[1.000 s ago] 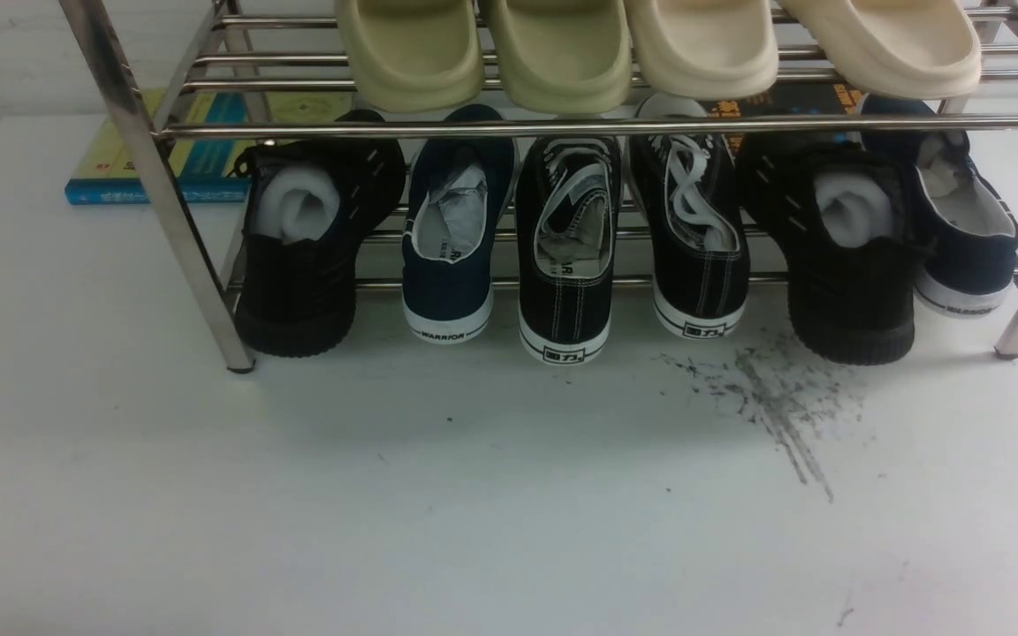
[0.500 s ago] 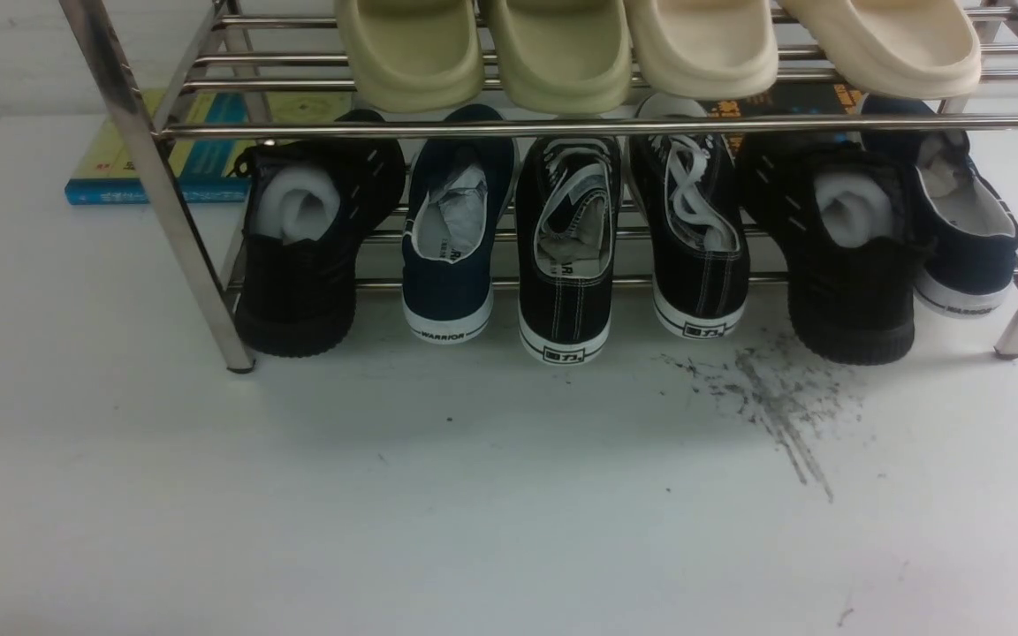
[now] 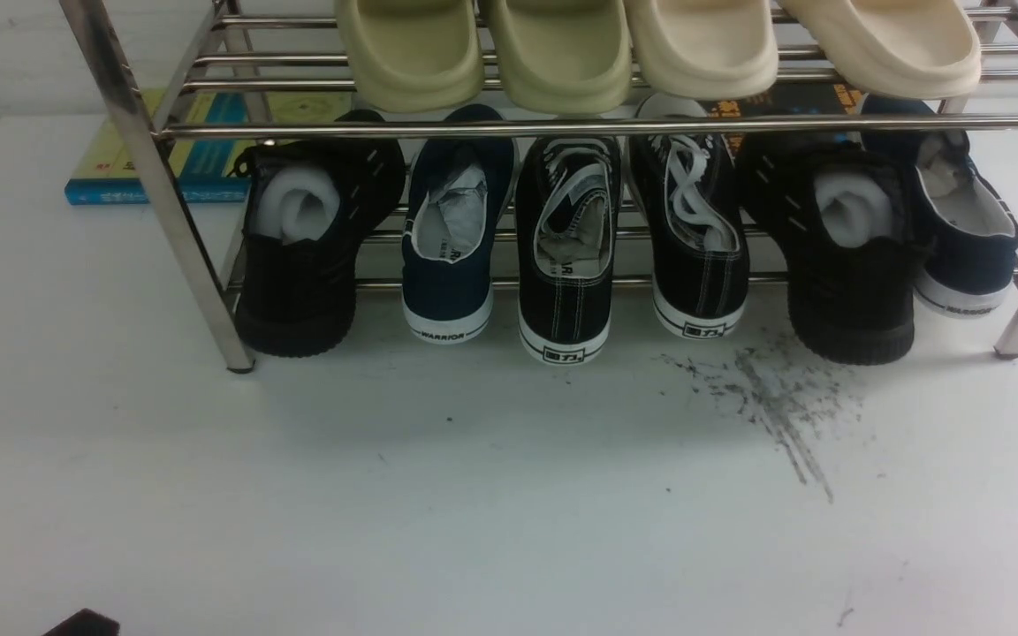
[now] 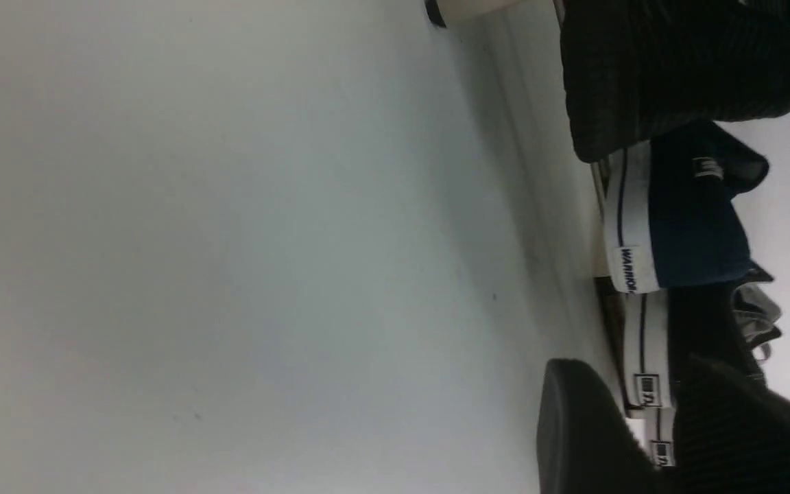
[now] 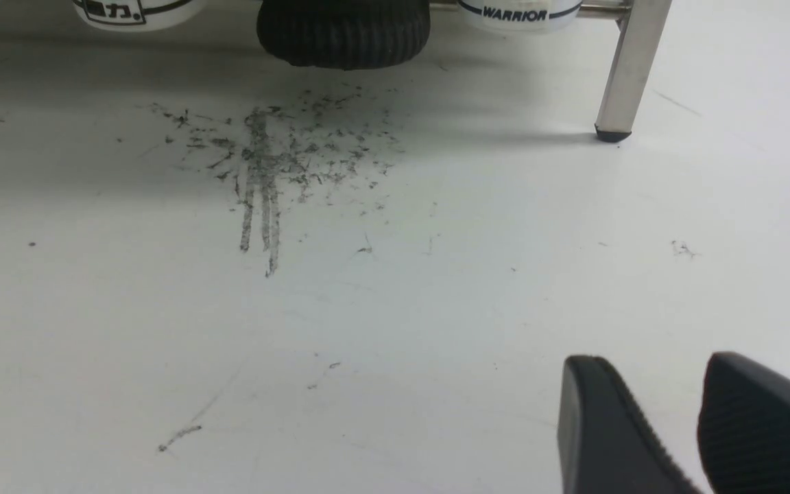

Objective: Take the shoes off the shelf with your hand on the white table.
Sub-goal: 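Grasp the leftmost shoe on the bottom shelf of the shoe rack with the left gripper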

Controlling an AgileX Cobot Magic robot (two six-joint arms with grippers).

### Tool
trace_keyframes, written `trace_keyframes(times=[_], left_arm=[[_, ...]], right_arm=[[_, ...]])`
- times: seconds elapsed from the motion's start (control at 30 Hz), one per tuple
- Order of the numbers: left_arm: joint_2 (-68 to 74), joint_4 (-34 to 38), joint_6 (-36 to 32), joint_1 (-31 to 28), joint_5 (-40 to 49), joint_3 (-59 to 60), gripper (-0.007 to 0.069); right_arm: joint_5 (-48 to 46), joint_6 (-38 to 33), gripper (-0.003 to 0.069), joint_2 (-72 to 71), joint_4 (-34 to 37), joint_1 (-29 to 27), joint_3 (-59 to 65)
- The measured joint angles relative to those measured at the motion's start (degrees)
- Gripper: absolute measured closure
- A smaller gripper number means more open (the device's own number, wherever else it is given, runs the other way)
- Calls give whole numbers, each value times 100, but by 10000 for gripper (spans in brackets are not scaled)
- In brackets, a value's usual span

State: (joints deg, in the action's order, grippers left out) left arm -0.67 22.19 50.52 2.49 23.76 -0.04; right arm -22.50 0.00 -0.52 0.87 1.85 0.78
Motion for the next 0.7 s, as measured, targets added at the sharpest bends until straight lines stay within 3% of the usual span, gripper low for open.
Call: trace_keyframes(times=[0.17,0.27,0.47,0.53,0.57,0.7], left_arm=[[0,58,35,0,-120,4,385],[0,-58,-440,0,-287,-75,402],[524,-559,-1225,0,-50,-1062,529],[1434,-961,-1681,0,529,-1934,599],[1519,-961,-1725,0,594,-2009,602],[3660,-1303,-2892,0,2249,-3639,624]], right_arm=[[0,0,420,0,0,0,0],[0,0,420,0,0,0,0],[0,0,420,0,0,0,0],[0,0,420,0,0,0,0],[0,0,420,0,0,0,0],[0,0,420,0,0,0,0]])
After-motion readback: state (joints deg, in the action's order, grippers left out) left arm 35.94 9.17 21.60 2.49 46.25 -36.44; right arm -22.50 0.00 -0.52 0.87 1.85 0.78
